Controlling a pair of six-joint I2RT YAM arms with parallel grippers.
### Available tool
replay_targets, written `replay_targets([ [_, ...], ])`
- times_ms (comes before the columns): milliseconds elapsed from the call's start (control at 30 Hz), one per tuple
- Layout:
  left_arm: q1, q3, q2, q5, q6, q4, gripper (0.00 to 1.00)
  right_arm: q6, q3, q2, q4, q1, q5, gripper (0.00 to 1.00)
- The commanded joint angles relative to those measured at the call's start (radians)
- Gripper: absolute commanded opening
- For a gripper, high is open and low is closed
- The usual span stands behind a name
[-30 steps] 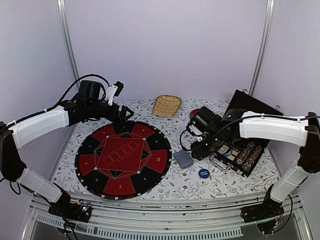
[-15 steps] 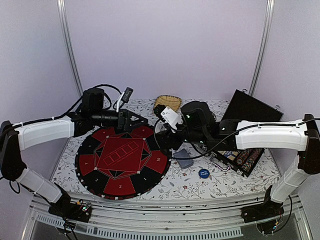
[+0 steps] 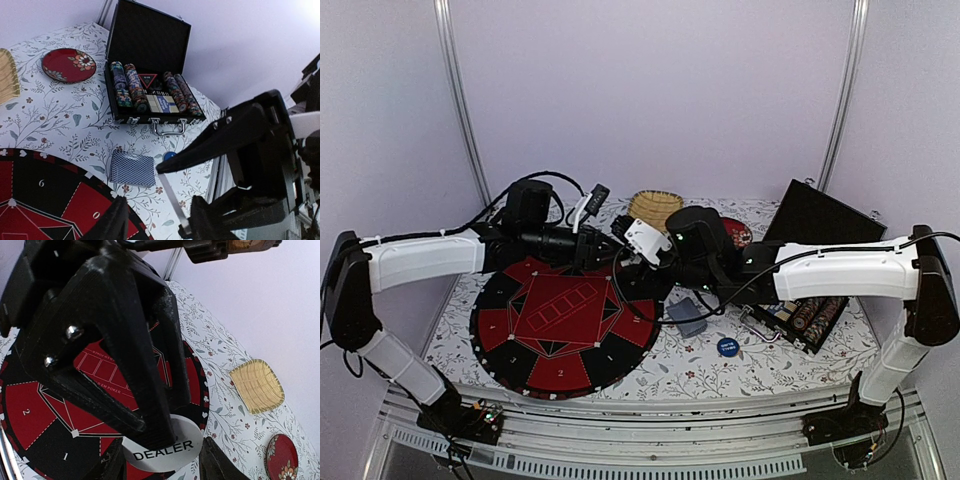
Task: Distribute texas hold em gaming equipment
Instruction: Pass from the right arm to the left
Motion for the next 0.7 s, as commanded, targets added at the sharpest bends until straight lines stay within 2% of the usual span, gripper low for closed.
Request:
replay_targets([
  [0, -0.021, 0.035, 0.023, -0.006, 0.039, -0.055, 0.37, -0.032, 0.033, 0.025, 0.023, 0.012, 0.042, 0.22],
  [167, -0.030, 0.041, 0.031, 0.044, 0.071, -0.091, 0.25, -0.035, 0.030, 0.030, 0.029, 0.011, 0.086, 0.21],
  [367, -0.047, 0.051, 0.051, 0.090, 0.088, -0.135, 0.00, -0.039, 0.021, 0.025, 0.046, 0.011, 0.100, 0.20],
  [533, -0.045, 0.050, 0.062, 0.094, 0.035, -0.106, 0.00, -0.044, 0.010, 0.023, 0.045, 0.012, 0.111, 0.20],
  [567, -0.042, 0.041, 0.062, 0.075, 0.016, -0.092, 0.00, -0.044, 0.005, 0.020, 0.045, 0.012, 0.114, 0.24],
  [600, -0.031, 0.032, 0.064, 0.058, -0.007, -0.080, 0.00, -0.043, -0.003, 0.014, 0.043, 0.012, 0.119, 0.32],
  [667, 0.002, 0.009, 0.068, 0.029, -0.065, -0.055, 0.00, -0.039, -0.020, -0.002, 0.044, 0.012, 0.128, 0.57],
])
